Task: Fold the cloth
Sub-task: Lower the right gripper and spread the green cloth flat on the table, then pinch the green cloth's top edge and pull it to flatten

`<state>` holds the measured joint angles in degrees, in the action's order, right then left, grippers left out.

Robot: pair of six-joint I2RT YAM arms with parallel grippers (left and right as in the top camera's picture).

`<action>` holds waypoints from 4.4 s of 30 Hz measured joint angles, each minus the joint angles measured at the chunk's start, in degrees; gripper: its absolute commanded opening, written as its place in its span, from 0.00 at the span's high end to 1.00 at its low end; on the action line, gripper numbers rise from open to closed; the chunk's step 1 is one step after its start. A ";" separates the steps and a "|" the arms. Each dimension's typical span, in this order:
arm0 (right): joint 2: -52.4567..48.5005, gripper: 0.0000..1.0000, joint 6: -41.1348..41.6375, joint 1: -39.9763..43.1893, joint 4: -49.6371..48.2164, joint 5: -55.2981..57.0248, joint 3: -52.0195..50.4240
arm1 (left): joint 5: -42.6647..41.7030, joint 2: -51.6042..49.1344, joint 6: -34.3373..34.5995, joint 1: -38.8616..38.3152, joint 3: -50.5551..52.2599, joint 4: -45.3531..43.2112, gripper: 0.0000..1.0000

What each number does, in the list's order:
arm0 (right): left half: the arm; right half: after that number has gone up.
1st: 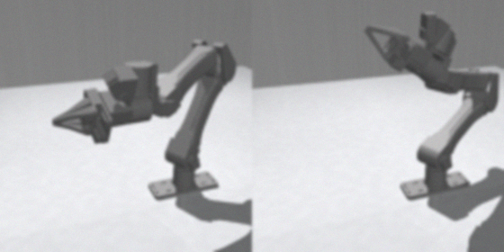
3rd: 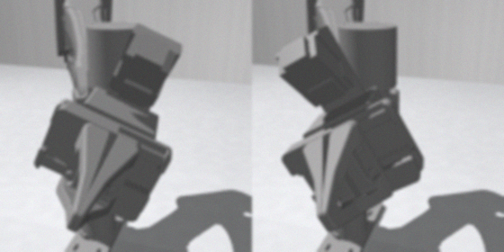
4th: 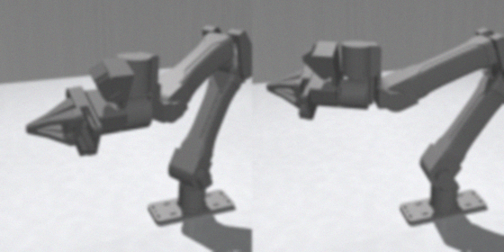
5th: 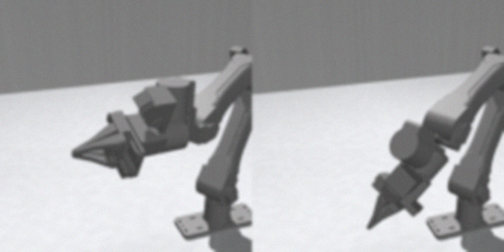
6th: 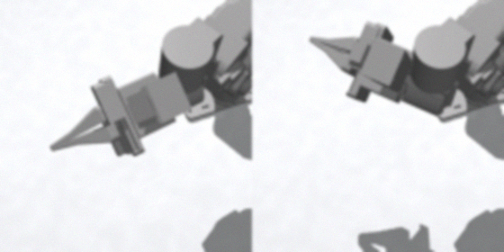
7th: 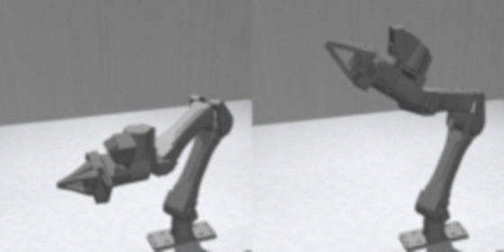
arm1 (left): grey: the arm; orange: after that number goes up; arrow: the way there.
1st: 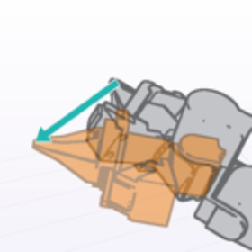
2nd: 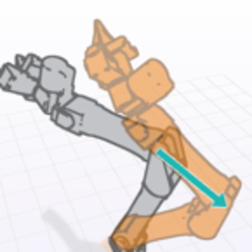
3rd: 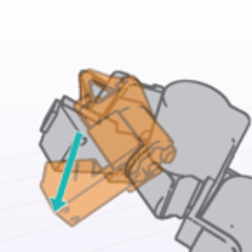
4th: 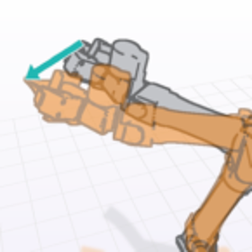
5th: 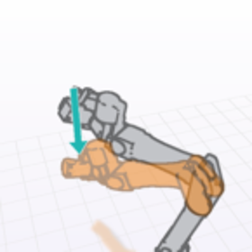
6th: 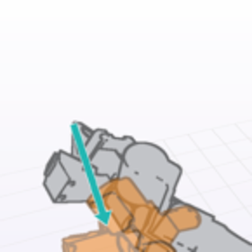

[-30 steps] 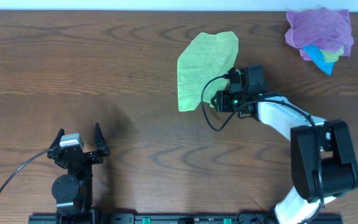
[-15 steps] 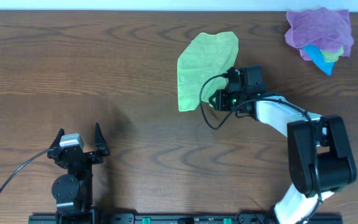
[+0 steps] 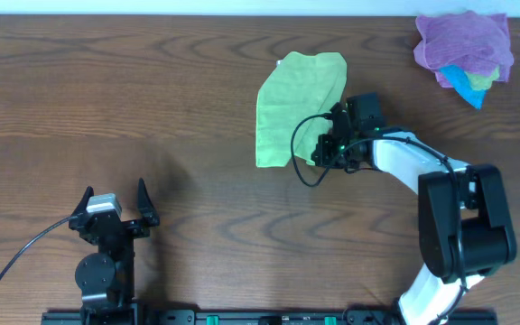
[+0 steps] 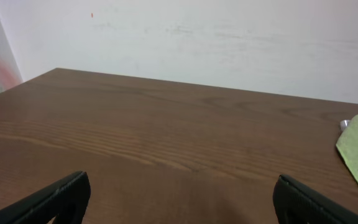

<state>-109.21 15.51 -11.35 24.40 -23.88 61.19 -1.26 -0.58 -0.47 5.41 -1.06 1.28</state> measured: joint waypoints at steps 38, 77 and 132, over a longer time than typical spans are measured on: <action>6.12 0.19 -2.01 0.09 26.80 28.35 11.21 | -0.02 0.00 0.02 0.00 0.00 0.00 0.05; -18.08 0.99 -1.42 -2.86 -0.09 1.57 32.94 | -0.02 0.00 0.02 0.00 0.00 0.00 0.04; -23.54 0.99 -1.07 -20.09 0.66 0.48 34.38 | -0.02 0.00 0.02 0.00 0.00 0.00 0.05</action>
<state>-132.75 14.44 -31.44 25.06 -23.40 95.57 -1.28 -0.58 -0.45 5.41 -1.06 1.28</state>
